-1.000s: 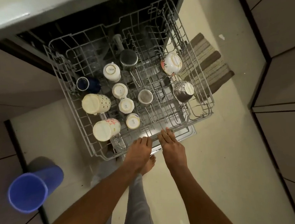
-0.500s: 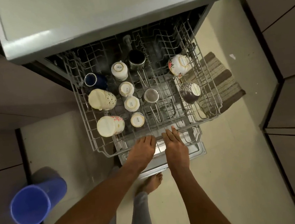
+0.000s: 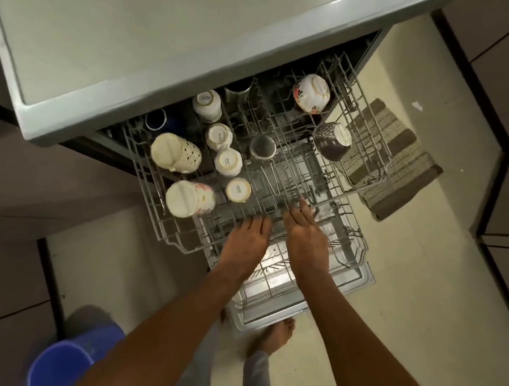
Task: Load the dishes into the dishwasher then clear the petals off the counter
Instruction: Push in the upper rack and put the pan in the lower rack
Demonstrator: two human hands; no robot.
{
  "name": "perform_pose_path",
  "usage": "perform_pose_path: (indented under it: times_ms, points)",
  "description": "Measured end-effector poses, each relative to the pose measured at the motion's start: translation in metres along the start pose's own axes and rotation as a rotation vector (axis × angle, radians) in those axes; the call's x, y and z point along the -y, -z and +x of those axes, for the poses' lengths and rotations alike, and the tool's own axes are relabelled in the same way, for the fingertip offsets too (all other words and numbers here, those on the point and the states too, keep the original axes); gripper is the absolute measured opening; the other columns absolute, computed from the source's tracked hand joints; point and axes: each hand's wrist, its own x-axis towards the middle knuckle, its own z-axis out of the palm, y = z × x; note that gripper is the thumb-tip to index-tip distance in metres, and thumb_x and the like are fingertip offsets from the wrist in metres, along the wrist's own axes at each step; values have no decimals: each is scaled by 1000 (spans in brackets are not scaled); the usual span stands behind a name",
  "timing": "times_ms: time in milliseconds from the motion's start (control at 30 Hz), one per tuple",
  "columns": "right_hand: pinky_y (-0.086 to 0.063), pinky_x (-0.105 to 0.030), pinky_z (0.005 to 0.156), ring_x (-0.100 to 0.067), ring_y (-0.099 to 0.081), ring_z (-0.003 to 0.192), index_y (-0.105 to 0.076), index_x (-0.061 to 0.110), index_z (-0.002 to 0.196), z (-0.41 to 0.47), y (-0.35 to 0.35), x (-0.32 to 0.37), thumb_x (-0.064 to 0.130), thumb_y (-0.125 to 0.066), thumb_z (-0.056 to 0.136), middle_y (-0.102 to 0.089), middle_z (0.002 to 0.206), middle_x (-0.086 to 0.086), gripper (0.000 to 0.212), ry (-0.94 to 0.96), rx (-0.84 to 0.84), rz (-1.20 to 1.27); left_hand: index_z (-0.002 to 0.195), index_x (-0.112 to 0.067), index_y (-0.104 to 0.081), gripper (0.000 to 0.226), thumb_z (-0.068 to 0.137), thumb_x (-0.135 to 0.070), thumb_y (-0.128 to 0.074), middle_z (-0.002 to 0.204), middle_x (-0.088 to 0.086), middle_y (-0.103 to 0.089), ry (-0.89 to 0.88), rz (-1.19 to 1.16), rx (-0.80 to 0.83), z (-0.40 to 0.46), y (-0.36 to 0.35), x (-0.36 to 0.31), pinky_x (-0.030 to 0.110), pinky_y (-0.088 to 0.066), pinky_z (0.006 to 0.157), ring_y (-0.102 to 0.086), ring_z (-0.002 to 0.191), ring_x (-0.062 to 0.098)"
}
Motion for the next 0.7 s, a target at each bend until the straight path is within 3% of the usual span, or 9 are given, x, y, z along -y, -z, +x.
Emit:
perform_pose_path:
  times_ms: [133, 233, 333, 400, 500, 600, 700]
  points:
    - [-50, -43, 108, -27, -16, 158, -47, 6, 151, 27, 10, 13, -9, -61, 92, -41, 162, -8, 62, 0, -13, 45, 128, -4, -59, 56, 76, -11, -78, 111, 15, -65, 29, 33, -7, 16, 13, 19, 41, -58, 80, -66, 95, 31]
    - [-47, -41, 110, -23, -4, 159, -40, 11, 156, 49, 16, 18, -3, -54, 99, -29, 168, -4, 60, 22, 7, 10, 134, -2, -53, 59, 79, -8, -72, 118, 17, -62, 47, 62, 12, 30, 24, 32, 43, -55, 87, -64, 102, 35]
    - [-46, -39, 111, -21, -5, 159, -39, 15, 156, 70, 29, 24, 5, -52, 104, -27, 168, -2, 55, 24, 5, -1, 143, -3, -43, 65, 84, -8, -70, 130, 17, -54, 71, 50, 1, 49, 33, 45, 42, -49, 96, -57, 116, 35]
    - [-50, -40, 107, -19, -8, 159, -37, 17, 157, 83, 37, 30, 8, -50, 105, -23, 170, -3, 54, 21, 18, 3, 138, -3, -50, 64, 79, -6, -73, 125, 16, -59, 114, 75, -29, 60, 38, 53, 42, -52, 92, -61, 111, 34]
    - [-53, -44, 103, -17, 0, 159, -33, 16, 159, 103, 41, 36, 2, -56, 100, -14, 172, -6, 65, 15, -16, 17, 123, -1, -64, 58, 67, -1, -77, 109, 16, -68, 118, 106, -133, 77, 32, 65, 42, -59, 80, -68, 98, 33]
    - [-56, -50, 100, -21, -5, 159, -41, 11, 155, 117, 31, 41, -5, -63, 92, -28, 168, -6, 68, 37, -78, 49, 135, 1, -53, 61, 75, -4, -63, 125, 19, -63, 66, 152, -218, 88, 32, 77, 46, -55, 91, -63, 112, 35]
    - [-61, -57, 85, -31, -30, 153, -59, 4, 140, 122, 20, 42, -8, -77, 79, -48, 156, -12, 65, 26, -173, 121, 153, 2, -28, 66, 91, -14, -44, 154, 24, -39, 48, 242, -232, 86, 30, 83, 50, -41, 111, -42, 140, 39]
